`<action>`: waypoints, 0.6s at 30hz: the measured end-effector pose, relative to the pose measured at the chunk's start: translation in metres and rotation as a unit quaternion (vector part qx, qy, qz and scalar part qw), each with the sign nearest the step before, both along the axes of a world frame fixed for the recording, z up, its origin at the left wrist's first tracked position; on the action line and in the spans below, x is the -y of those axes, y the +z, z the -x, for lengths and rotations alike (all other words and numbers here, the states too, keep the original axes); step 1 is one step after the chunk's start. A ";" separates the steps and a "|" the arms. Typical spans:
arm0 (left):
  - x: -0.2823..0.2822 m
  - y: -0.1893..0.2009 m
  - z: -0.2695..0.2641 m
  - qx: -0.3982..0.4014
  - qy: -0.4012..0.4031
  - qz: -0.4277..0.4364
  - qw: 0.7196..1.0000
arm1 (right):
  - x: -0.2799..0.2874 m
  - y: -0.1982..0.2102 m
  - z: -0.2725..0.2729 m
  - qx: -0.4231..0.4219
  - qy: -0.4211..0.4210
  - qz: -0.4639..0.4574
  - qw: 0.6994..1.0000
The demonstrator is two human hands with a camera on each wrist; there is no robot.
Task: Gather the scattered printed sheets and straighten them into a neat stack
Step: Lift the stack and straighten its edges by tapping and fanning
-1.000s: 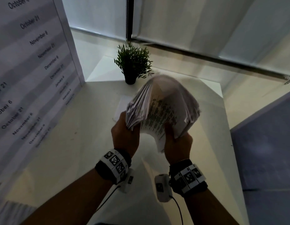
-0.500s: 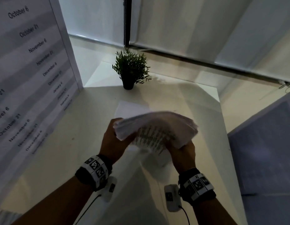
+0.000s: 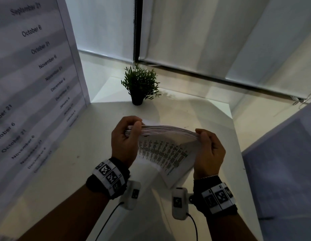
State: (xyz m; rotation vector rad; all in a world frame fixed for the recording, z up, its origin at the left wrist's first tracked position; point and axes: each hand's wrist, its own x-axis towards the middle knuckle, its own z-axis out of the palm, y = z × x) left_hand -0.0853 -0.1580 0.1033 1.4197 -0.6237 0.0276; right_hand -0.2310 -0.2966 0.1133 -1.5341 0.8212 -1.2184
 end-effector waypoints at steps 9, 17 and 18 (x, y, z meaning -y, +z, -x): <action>0.010 0.012 -0.017 0.033 -0.032 -0.023 0.999 | -0.005 0.004 0.003 -0.016 0.056 0.000 0.998; 0.011 0.019 -0.027 0.038 -0.033 -0.084 0.995 | 0.004 -0.033 0.000 -0.098 0.080 -0.104 0.986; 0.009 0.025 -0.030 0.084 -0.039 -0.119 0.989 | 0.005 -0.033 0.001 -0.101 0.088 -0.102 0.986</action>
